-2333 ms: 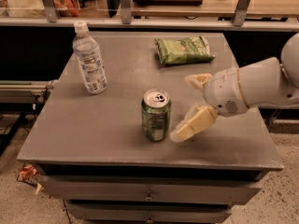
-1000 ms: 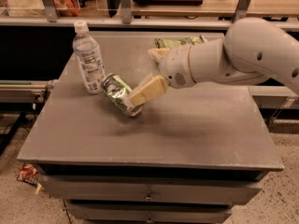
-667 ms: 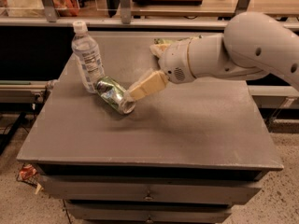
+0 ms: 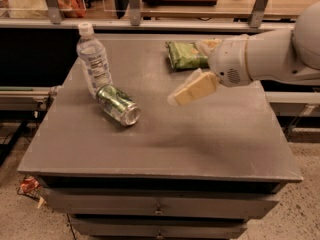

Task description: Knock green can over

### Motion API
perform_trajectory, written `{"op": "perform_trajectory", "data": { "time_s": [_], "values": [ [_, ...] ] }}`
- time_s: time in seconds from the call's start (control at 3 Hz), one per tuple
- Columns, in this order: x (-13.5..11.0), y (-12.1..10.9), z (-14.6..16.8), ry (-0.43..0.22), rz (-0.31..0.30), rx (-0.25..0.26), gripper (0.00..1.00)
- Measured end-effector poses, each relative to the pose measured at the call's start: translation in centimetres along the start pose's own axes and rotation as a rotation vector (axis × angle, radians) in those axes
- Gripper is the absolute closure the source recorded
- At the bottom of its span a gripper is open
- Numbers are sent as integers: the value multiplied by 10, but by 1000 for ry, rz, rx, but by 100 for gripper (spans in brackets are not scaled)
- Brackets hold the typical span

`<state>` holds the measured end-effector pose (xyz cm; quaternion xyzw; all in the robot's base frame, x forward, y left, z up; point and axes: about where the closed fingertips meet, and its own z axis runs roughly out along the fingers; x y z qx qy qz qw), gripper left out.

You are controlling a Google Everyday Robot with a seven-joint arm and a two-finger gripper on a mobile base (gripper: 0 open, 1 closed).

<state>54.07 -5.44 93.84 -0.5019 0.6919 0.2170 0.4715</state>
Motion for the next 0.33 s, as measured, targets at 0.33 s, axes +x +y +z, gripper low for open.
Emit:
{"op": "perform_trajectory", "data": {
  "time_s": [0.33],
  "values": [
    [13,-12,-71,74,-22,38,0]
  ]
}}
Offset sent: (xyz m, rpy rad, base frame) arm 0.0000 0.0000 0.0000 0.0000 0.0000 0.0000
